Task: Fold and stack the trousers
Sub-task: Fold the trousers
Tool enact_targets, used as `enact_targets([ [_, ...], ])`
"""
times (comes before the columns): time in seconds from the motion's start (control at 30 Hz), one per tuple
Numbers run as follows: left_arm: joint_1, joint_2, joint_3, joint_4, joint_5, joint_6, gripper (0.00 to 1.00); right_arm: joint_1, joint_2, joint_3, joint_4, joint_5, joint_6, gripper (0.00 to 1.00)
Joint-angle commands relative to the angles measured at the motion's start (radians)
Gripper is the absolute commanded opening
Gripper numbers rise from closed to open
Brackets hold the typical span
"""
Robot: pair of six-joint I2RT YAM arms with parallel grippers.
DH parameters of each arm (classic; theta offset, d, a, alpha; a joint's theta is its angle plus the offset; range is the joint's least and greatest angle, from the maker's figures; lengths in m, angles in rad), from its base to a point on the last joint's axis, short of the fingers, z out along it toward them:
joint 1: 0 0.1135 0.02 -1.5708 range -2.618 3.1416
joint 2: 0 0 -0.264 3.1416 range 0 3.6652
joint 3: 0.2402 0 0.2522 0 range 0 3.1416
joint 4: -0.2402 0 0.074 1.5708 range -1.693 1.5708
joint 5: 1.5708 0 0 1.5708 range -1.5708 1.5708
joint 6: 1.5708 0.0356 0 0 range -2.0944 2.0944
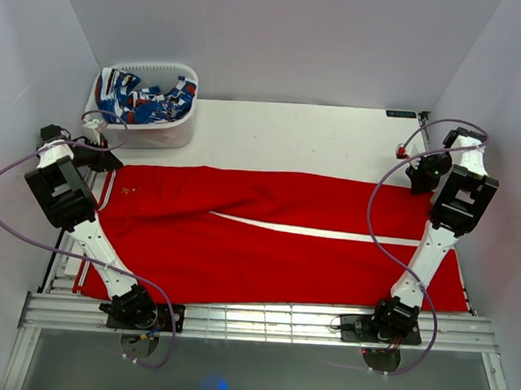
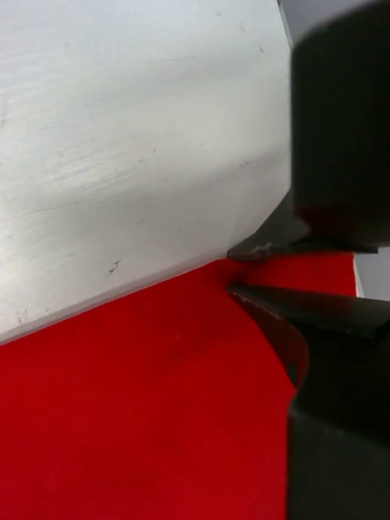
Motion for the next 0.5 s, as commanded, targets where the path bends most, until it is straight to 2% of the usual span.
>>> enact_targets([
  [0.0,0.014,-0.122,0.018,-0.011,0.033,0.008,0.0,0.002,0.09,0.027,-0.114,0.011,0.002,0.2],
  [0.03,0.014,-0.123,0.019,-0.011,0.033,0.008,0.0,0.002,0.085,0.045,-0.119,0.017,0.006,0.09],
  [0.07,0.012,-0.131,0.027,-0.01,0.036,0.008,0.0,-0.001,0.059,0.049,-0.116,0.022,0.007,0.08],
  [0.47,0.049,-0.215,0.124,-0.011,0.119,-0.018,0.0,-0.05,-0.319,-0.062,0.016,-0.081,-0.012,0.08],
])
